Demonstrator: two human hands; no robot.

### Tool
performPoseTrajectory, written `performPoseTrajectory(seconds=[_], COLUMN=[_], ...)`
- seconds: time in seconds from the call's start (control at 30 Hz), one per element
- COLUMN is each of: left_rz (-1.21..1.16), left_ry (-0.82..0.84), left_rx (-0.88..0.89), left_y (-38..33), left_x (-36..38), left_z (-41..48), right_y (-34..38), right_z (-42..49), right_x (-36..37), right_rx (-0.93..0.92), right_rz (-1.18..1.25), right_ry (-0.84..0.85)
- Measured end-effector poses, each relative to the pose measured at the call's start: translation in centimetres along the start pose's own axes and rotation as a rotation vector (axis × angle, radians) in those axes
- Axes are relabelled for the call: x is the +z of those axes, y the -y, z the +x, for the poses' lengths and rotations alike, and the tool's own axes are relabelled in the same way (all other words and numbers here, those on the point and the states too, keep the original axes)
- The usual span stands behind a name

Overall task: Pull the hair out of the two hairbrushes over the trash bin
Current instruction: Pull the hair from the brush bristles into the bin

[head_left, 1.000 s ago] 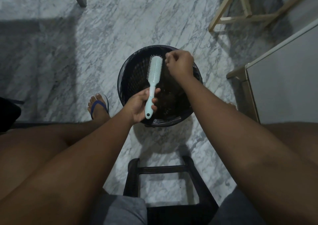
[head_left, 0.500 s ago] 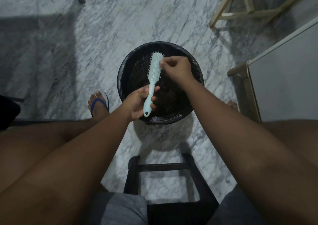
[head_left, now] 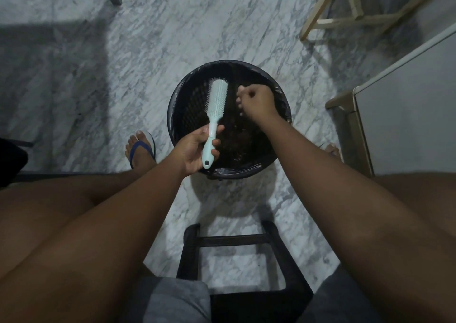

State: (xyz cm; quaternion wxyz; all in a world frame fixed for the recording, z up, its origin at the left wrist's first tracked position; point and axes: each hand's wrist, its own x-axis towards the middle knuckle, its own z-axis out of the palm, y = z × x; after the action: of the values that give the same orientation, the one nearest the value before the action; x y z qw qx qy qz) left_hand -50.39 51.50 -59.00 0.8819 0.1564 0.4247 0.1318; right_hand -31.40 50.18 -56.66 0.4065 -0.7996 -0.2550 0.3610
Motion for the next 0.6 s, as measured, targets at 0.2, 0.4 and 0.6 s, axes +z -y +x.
performPoseTrajectory(seconds=[0.2,0.4,0.6], left_rz=[0.04,0.076,0.086], left_ry=[0.016,-0.004,-0.054], left_rx=[0.015,0.045,0.102], left_y=[0.3,0.6,0.6], left_x=[0.6,0.7,1.8], left_z=[0.1,0.4,1.0], right_y=[0.2,0.9,2.2], right_z=[0.4,0.7,0.6], right_x=[0.4,0.0,0.2], right_rx=[-0.016,-0.048,-0.197], right_rz=[-0.02,-0.233,-0.579], right_ry=[0.022,0.0,-0.045])
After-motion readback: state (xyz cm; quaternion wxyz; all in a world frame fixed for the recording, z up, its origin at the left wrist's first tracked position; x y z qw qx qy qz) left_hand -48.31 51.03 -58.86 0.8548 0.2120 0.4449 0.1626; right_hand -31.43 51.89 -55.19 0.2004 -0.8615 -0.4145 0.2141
